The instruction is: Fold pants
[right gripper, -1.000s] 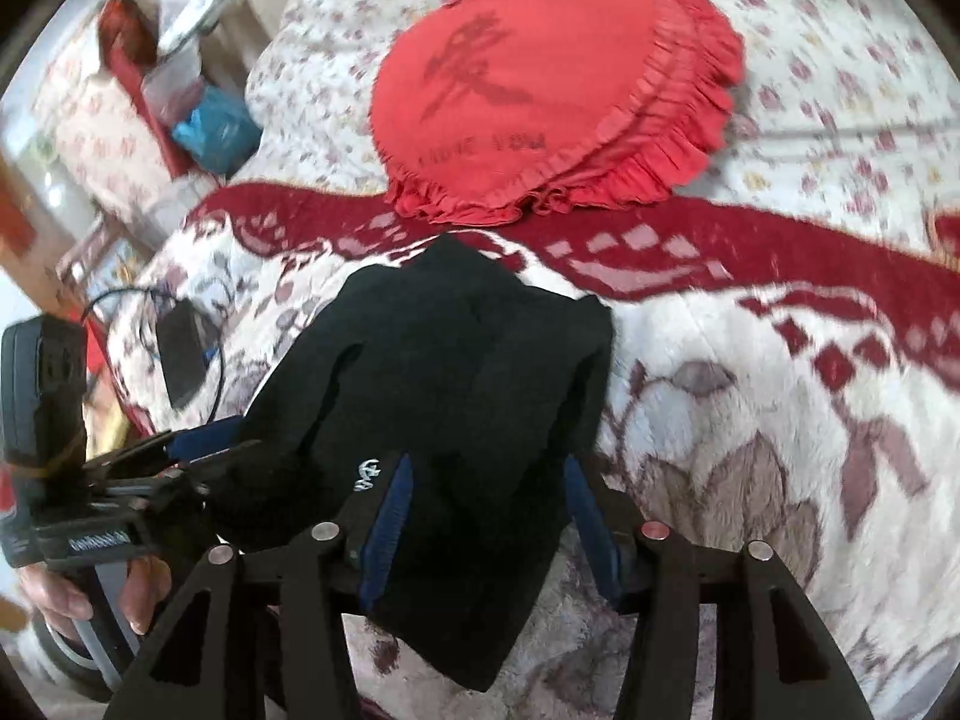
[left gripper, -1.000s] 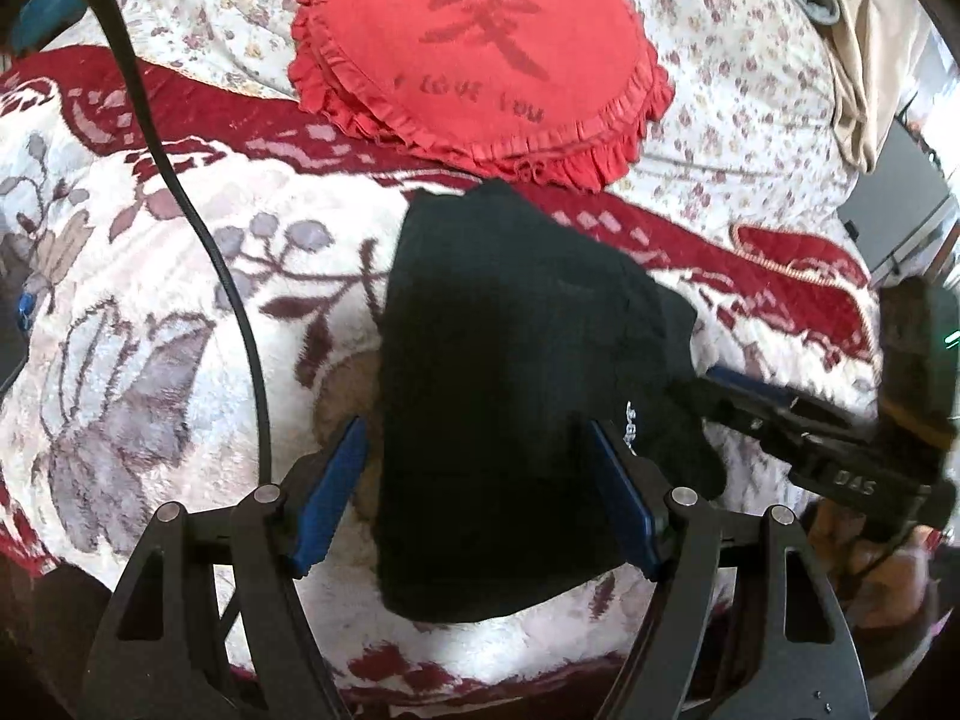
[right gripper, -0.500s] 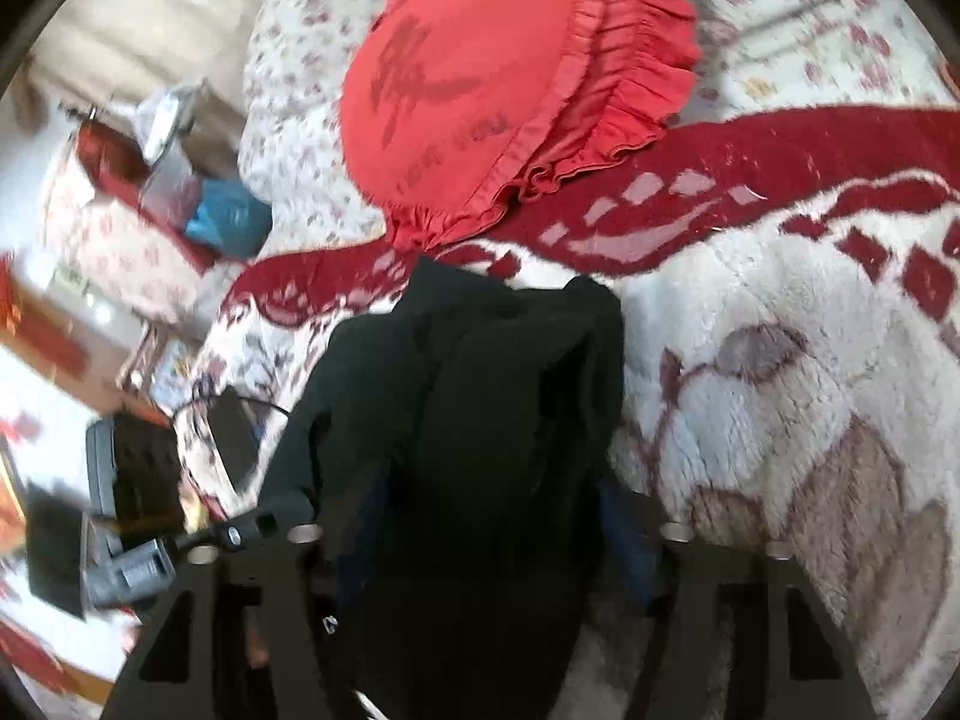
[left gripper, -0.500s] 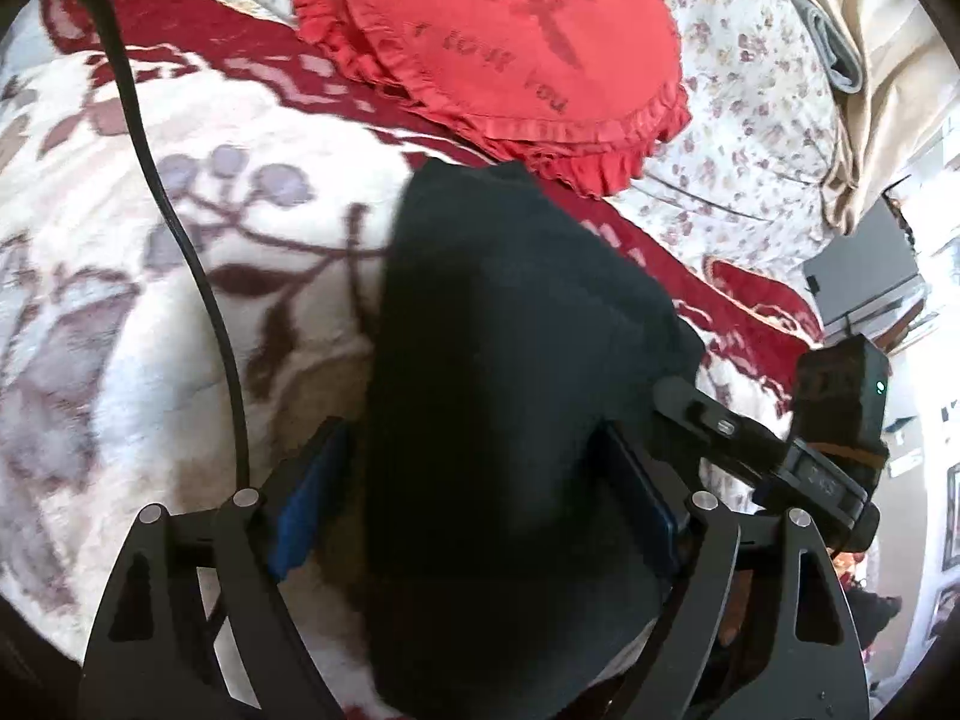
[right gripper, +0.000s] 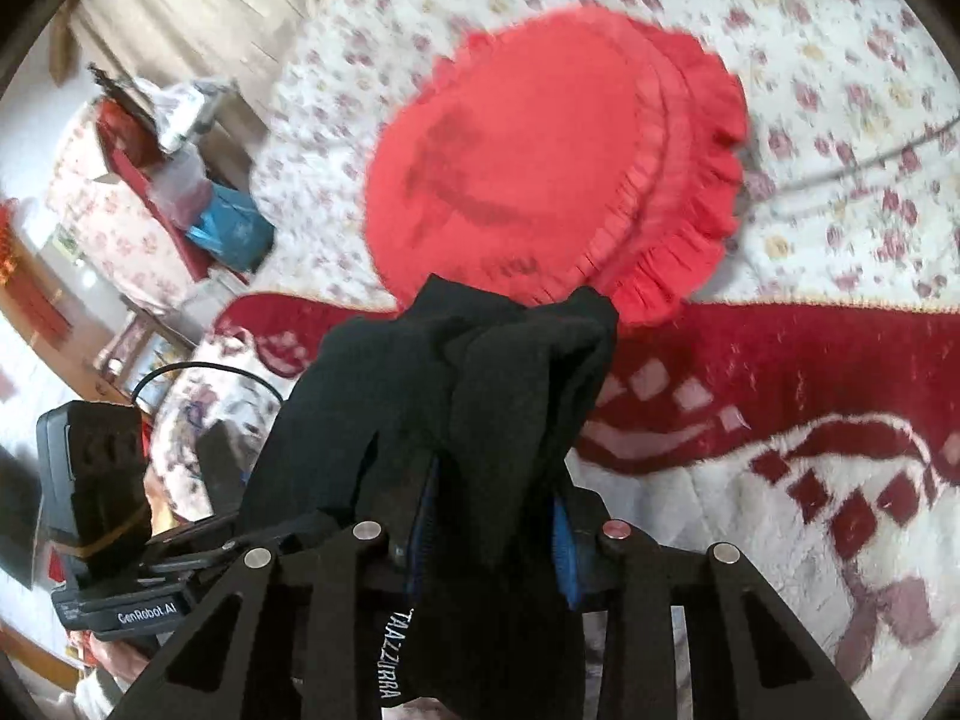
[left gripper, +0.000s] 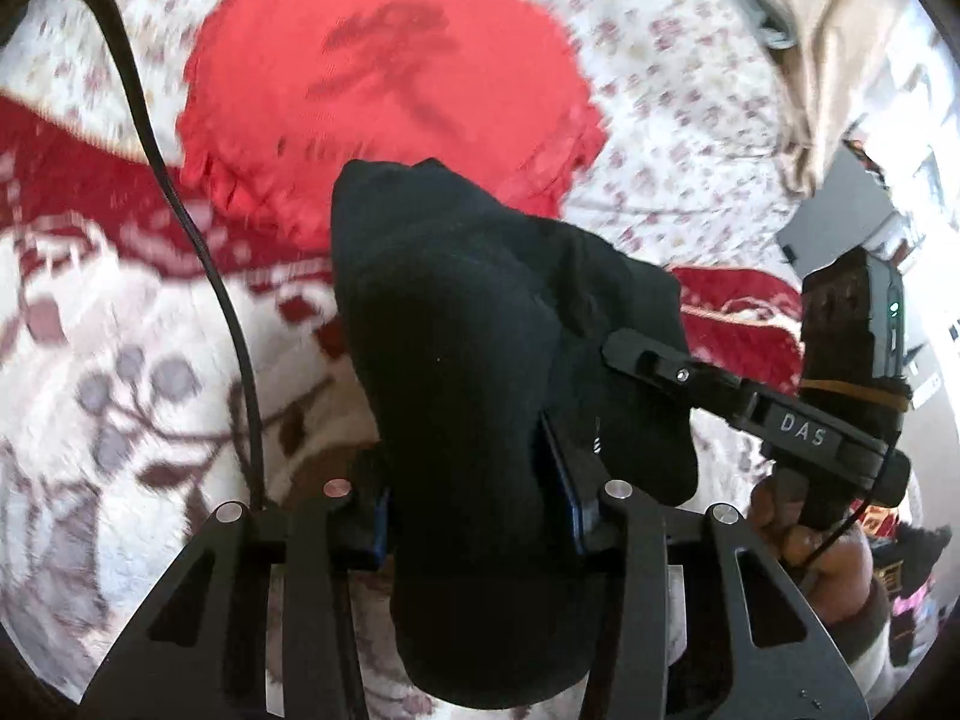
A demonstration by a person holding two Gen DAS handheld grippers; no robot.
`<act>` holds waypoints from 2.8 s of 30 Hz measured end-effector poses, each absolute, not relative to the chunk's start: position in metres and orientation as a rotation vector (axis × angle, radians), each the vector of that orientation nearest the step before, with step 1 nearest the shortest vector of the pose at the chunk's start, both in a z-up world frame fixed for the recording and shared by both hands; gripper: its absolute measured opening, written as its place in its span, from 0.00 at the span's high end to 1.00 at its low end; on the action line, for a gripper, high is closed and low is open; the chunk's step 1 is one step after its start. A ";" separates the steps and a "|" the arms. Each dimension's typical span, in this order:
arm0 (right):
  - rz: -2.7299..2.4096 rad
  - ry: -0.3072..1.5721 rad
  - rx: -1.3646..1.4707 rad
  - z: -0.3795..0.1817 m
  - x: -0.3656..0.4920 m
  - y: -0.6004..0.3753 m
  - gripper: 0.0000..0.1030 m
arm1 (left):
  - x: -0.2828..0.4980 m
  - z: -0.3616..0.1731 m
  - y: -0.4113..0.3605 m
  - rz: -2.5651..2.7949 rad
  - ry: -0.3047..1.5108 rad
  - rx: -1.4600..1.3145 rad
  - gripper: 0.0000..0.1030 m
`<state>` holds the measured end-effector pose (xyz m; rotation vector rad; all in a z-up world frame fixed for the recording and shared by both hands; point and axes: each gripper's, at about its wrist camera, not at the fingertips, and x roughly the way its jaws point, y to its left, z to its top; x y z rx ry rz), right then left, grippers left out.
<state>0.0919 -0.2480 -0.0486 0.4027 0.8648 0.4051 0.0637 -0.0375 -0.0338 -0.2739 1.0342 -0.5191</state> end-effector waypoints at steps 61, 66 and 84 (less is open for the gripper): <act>0.283 0.827 0.154 -0.022 0.033 -0.202 0.46 | 0.006 -0.004 -0.016 -0.070 0.867 -0.043 0.35; 0.288 0.835 0.154 -0.024 0.032 -0.199 0.46 | 0.006 -0.004 -0.016 -0.065 0.868 -0.031 0.35; 0.304 0.852 0.152 -0.027 0.034 -0.195 0.45 | 0.006 -0.004 -0.018 -0.063 0.864 -0.007 0.35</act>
